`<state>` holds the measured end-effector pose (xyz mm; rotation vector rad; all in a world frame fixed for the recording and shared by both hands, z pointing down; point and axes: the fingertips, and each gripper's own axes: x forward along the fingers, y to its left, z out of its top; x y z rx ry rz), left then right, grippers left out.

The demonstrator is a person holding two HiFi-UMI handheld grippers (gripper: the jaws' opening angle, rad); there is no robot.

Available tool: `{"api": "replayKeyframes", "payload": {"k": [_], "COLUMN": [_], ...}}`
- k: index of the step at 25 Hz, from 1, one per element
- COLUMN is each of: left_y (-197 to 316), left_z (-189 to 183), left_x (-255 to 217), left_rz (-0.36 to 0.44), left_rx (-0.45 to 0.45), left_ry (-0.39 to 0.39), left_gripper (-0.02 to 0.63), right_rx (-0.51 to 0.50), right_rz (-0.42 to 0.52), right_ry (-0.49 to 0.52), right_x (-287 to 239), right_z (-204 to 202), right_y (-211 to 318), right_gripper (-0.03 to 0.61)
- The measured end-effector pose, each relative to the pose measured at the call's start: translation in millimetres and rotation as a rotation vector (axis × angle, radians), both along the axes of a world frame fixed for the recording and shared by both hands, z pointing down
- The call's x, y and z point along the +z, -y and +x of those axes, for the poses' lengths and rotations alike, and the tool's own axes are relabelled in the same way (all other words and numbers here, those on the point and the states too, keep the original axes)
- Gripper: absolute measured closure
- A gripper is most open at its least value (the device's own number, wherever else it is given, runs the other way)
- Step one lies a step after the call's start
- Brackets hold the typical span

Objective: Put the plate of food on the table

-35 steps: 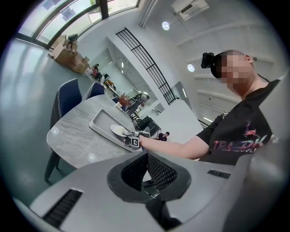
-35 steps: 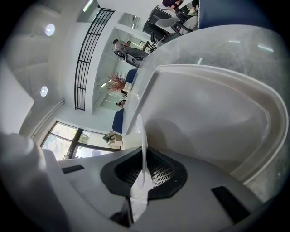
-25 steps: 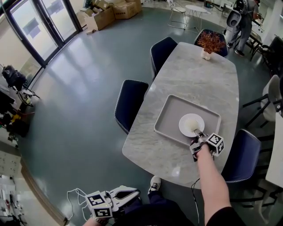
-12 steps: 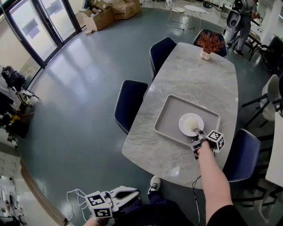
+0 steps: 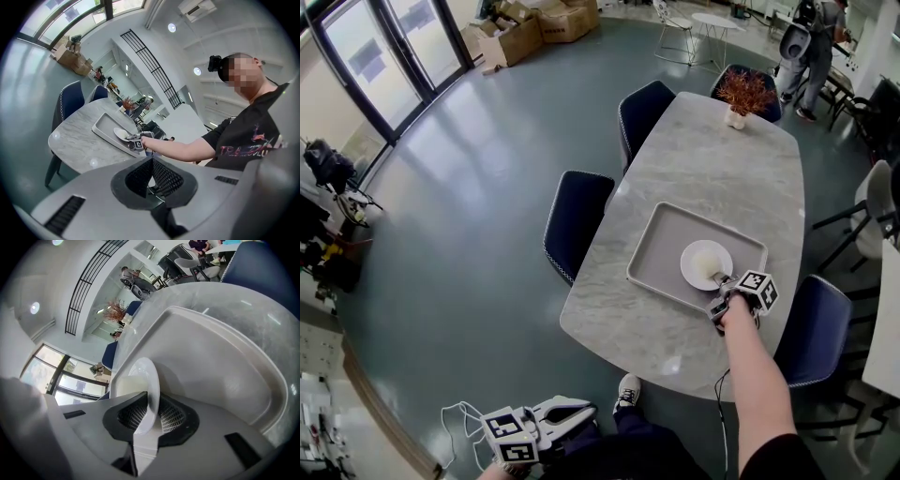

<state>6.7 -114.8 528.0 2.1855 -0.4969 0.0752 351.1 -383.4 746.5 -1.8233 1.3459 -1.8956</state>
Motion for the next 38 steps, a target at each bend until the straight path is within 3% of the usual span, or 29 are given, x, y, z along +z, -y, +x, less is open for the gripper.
{"api": "replayKeyframes", "payload": {"k": [12, 17, 22, 23, 31, 38], "left_y": [-2, -1, -2, -3, -5, -11], "left_z": [-3, -3, -7, -8, -15, -24], "left_x": [2, -1, 0, 0, -6, -10], "left_rz": [-0.003, 0.008, 0.008, 0.009, 0.022, 0.024], "left_rx": [0.002, 0.012, 0.014, 0.017, 0.068, 0.142], "left_ry": [-0.01, -0.016, -0.023, -0.023, -0.023, -0.027], "left_gripper": [0.607, 0.607, 0.607, 0.607, 0.607, 0.607], "right_rx": [-0.087, -0.093, -0.089, -0.086, -0.158, -0.174], "right_rz": [-0.1, -0.094, 0.013, 0.034, 0.241, 0.366], "right_ry": [-0.118, -0.2, -0.227, -0.225, -0.13, -0.057], "right_x": [-1, -9, -31, -36, -77, -115], "right_z": [-1, 9, 12, 11, -32, -75], "right_y": [-8, -15, -18, -20, -50, -98], "right_gripper": [0.443, 0.442, 0.462, 0.572, 0.572, 0.572]}}
